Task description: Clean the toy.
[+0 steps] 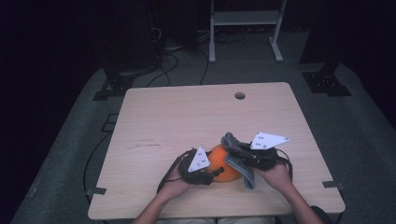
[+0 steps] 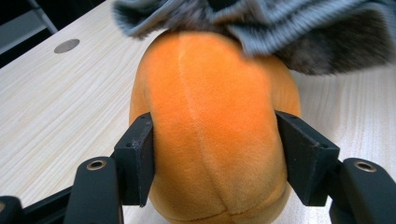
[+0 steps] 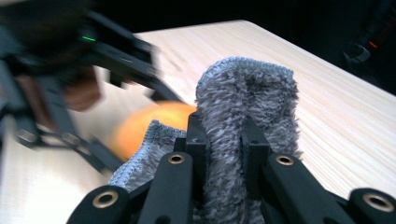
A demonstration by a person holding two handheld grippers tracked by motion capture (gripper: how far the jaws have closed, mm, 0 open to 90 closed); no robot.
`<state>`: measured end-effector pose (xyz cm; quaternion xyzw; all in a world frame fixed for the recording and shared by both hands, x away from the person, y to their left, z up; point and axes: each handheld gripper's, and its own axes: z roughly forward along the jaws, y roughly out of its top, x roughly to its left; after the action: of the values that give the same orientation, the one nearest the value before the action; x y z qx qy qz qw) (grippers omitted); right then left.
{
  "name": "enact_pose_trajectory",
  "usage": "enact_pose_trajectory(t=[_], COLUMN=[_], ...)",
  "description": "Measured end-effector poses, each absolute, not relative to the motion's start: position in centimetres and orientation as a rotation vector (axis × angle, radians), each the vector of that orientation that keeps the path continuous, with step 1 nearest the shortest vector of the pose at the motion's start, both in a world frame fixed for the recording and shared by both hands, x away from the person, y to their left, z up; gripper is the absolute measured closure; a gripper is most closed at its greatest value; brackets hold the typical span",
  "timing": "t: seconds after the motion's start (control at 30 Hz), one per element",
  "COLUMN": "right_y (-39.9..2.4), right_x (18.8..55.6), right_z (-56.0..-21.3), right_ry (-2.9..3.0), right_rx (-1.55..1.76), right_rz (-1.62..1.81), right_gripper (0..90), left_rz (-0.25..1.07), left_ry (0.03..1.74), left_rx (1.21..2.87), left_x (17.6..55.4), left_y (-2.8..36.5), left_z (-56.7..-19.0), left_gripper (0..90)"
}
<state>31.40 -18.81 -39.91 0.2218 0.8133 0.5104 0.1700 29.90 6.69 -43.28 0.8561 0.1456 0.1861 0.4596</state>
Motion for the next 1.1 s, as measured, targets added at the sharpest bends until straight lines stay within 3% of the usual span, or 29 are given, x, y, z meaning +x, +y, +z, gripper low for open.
enact_pose_trajectory(t=[0.17, 0.23, 0.27, 0.33, 0.4, 0.47, 0.5, 0.67, 0.87, 0.9, 0.93, 0.97, 1.0, 1.03, 1.07, 1.1], right_y=[-20.9, -21.0, -20.3, -19.4, -18.9, -18.3, -18.3, -18.3, -18.5, -18.6, -18.5, -18.5, -18.3, -18.1, -17.8, -17.6], right_x=[31.9, 31.8, 31.5, 31.0, 30.6, 30.4, 30.4, 31.2, 31.9, 32.1, 32.0, 32.0, 31.8, 31.6, 31.4, 31.3], right_z=[-40.8, -40.9, -41.0, -41.0, -40.9, -40.7, -40.7, -40.9, -41.5, -41.6, -41.6, -41.6, -41.6, -41.6, -41.6, -41.5], right_ry=[2.330, 2.335, 2.346, 2.368, 2.372, 2.364, 2.364, 2.364, 2.387, 2.380, 2.376, 2.376, 2.370, 2.358, 2.353, 2.352], right_rx=[0.736, 0.747, 0.705, 0.648, 0.618, 0.595, 0.595, 0.617, 0.661, 0.714, 0.720, 0.720, 0.725, 0.725, 0.709, 0.693], right_rz=[1.459, 1.468, 1.459, 1.501, 1.504, 1.469, 1.469, 1.483, 1.507, 1.487, 1.472, 1.472, 1.473, 1.478, 1.472, 1.461], right_gripper=[77.3, 77.3, 77.3, 77.3, 77.3, 75.7, 75.7, 58.9, 59.2, 70.3, 74.0, 74.0, 75.7, 76.6, 76.7, 76.8], left_rz=[0.436, 0.377, 0.336, 0.241, 0.225, 0.301, 0.301, 0.378, 0.430, 0.427, 0.399, 0.399, 0.364, 0.332, 0.310, 0.326], left_ry=[0.345, 0.387, 0.425, 0.515, 0.535, 0.501, 0.501, 0.404, 0.361, 0.364, 0.424, 0.424, 0.468, 0.504, 0.512, 0.496], left_rx=[2.106, 2.099, 2.093, 2.060, 2.060, 2.066, 2.066, 2.116, 2.131, 2.126, 2.113, 2.113, 2.097, 2.075, 2.081, 2.083], left_x=[30.0, 30.4, 30.7, 31.5, 31.8, 31.2, 31.2, 30.5, 29.9, 30.0, 30.5, 30.5, 30.9, 31.3, 31.5, 31.4], left_y=[6.9, 6.9, 6.9, 7.0, 7.0, 7.1, 7.1, 6.5, 6.0, 6.0, 6.1, 6.1, 6.3, 6.4, 6.5, 6.6], left_z=[-43.4, -43.2, -43.1, -42.9, -43.0, -43.2, -43.2, -43.2, -43.3, -43.3, -43.0, -43.0, -42.8, -42.7, -42.7, -42.9], left_gripper=[33.8, 25.8, 13.7, 9.2, 10.4, 28.2, 31.1, 35.5, 36.4, 34.5, 29.0, 20.9, 20.9, 14.3, 12.7, 16.8])
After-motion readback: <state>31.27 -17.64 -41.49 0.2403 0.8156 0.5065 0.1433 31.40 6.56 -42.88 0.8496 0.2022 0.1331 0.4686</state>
